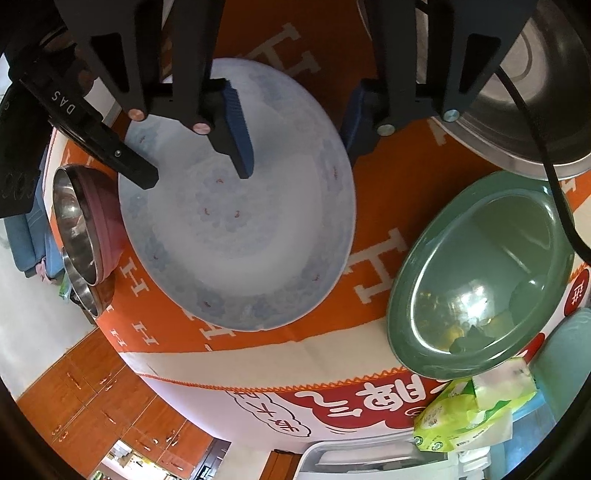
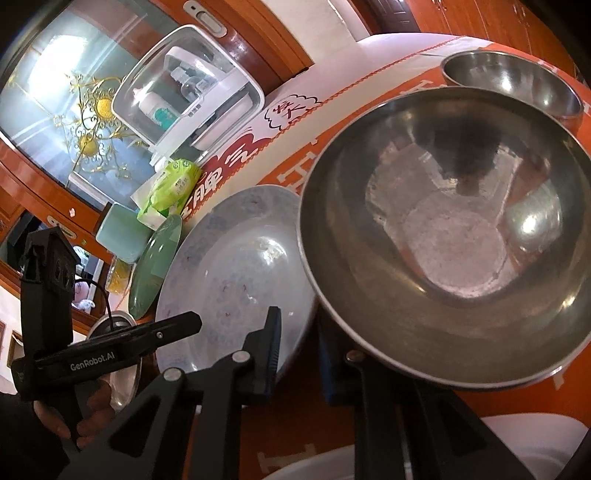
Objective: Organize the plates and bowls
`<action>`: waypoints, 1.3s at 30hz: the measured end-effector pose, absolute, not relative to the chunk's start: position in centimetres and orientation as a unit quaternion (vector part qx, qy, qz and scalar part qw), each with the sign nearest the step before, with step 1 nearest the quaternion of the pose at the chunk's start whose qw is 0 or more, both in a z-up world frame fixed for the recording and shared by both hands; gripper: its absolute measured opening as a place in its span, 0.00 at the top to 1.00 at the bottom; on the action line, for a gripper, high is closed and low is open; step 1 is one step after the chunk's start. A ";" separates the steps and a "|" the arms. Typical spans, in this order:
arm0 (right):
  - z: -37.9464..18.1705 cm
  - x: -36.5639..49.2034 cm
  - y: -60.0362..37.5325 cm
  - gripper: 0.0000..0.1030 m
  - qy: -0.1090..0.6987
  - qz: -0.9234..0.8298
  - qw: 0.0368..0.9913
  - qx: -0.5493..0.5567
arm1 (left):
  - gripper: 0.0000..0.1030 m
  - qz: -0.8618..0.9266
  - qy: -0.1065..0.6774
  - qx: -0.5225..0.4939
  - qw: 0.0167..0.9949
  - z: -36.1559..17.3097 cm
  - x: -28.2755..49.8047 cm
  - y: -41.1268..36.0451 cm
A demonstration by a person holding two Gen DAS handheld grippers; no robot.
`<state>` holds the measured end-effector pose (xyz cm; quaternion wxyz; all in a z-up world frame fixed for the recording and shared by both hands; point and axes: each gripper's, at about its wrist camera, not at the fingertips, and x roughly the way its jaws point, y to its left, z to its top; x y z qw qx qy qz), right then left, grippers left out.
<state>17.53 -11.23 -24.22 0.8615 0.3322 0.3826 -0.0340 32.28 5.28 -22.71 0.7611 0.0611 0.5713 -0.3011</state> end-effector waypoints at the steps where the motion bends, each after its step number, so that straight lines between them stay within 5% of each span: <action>1: -24.2 17.5 -11.1 0.83 0.383 -0.035 0.862 0.330 | 0.61 -0.300 0.572 0.060 0.761 -22.7 32.3 5.4; 39: -19.0 14.1 -8.1 0.83 0.386 -0.028 0.880 0.276 | 0.61 -0.335 0.537 0.024 0.774 -17.0 29.0 8.7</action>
